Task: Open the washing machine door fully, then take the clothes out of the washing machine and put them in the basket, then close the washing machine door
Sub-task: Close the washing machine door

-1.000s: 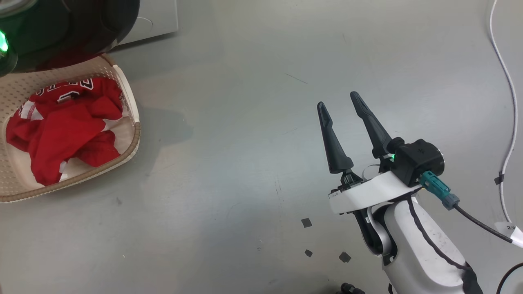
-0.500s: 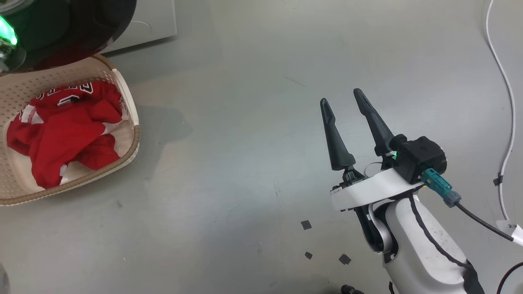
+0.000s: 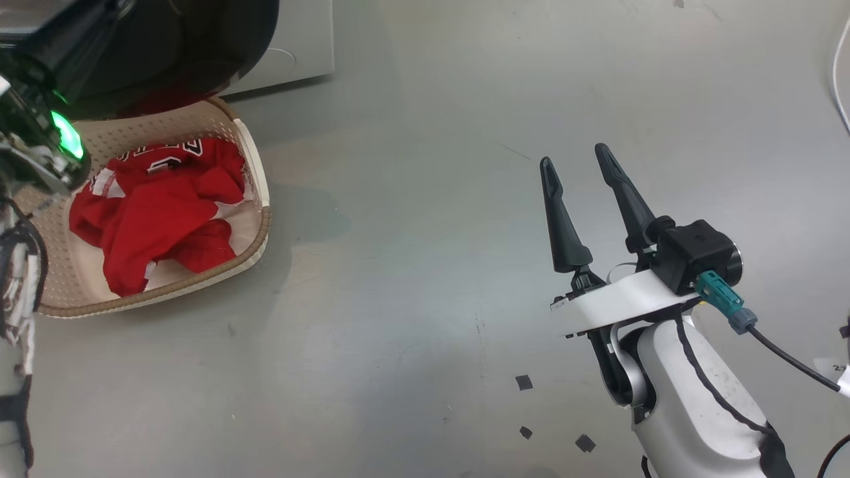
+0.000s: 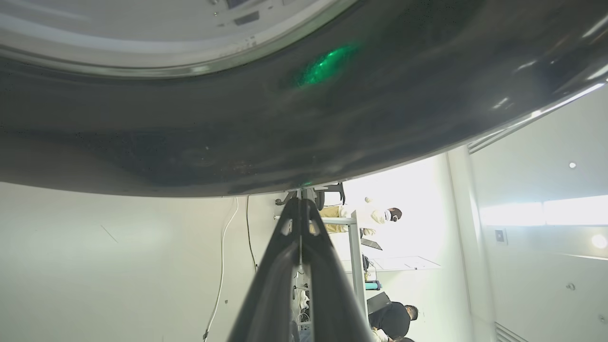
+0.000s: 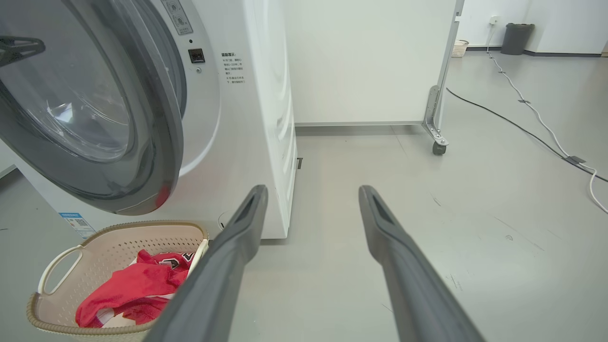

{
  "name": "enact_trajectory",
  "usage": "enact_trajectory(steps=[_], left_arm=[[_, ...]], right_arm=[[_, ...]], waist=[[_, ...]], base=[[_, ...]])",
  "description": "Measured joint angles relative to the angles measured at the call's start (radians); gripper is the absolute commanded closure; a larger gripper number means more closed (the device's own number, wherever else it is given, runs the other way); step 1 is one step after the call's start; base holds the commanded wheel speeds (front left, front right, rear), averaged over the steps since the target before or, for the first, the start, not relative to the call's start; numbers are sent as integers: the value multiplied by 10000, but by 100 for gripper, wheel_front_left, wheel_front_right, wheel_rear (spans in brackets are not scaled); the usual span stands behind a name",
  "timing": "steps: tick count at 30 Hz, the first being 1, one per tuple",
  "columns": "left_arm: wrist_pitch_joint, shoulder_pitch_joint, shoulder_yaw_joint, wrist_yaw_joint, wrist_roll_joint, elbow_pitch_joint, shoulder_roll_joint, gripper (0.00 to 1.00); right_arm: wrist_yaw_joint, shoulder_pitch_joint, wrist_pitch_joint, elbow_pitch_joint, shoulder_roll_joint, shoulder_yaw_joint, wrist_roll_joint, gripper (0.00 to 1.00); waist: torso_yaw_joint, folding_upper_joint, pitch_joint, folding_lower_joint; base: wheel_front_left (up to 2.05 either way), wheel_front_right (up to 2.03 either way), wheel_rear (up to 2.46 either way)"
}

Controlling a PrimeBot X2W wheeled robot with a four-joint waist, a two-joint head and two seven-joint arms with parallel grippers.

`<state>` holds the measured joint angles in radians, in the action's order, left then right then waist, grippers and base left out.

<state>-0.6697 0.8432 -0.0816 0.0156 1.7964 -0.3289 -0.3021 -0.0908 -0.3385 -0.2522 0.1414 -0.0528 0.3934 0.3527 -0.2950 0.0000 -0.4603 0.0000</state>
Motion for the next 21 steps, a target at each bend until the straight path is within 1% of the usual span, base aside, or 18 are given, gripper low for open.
enact_trajectory(steps=[2, 3, 4, 5, 7, 8, 9, 13, 19, 21], left_arm=[[-35, -218, -21, 77, 0, -2, 2, 100], [-36, -432, -13, 186, 0, 0, 4, 93], [-23, -641, 42, 307, 2, 2, 23, 80], [59, -826, 127, 418, 2, 0, 42, 58], [249, -1216, 290, 648, 2, 15, 46, 33], [360, -1416, 445, 709, 29, 33, 94, 0], [529, -1857, 640, 826, 107, 86, 169, 0], [813, -2804, 878, 959, 387, 274, 564, 0], [1304, -4218, 1216, 1043, 495, 677, 1124, 0], [1448, -4703, 1352, 1045, 621, 788, 1404, 0]], right_arm=[[0, 7, 0, 23, -2, -40, -29, 0], [0, 12, 0, 48, -2, -73, -48, 0], [0, 35, 0, 69, 2, -125, -63, 0], [0, 64, 0, 92, 0, -178, -102, 0], [-2, 161, 0, 134, -2, -276, -161, 0], [-2, 220, 0, 150, -4, -316, -221, 0], [-2, 283, 0, 196, -2, -387, -313, 0], [-2, 433, 0, 207, -4, -527, -389, 0], [-2, 652, 0, 224, -4, -654, -470, 0], [-2, 721, 0, 247, -2, -694, -491, 0]], waist=[[64, 0, 44, 0], [129, 0, 91, 0], [196, 0, 141, 0], [262, 0, 191, 0], [392, 0, 303, 0], [456, 0, 361, 0], [580, 0, 484, 0], [836, 0, 729, 0], [1216, 0, 1076, 0], [1335, 0, 1196, 0]], base=[[0, 0, 0], [0, 0, 0], [0, 0, 0], [0, 0, 0], [0, 0, 0], [0, 0, 0], [0, 0, 0], [0, 0, 0], [0, 0, 0], [0, 0, 0]])
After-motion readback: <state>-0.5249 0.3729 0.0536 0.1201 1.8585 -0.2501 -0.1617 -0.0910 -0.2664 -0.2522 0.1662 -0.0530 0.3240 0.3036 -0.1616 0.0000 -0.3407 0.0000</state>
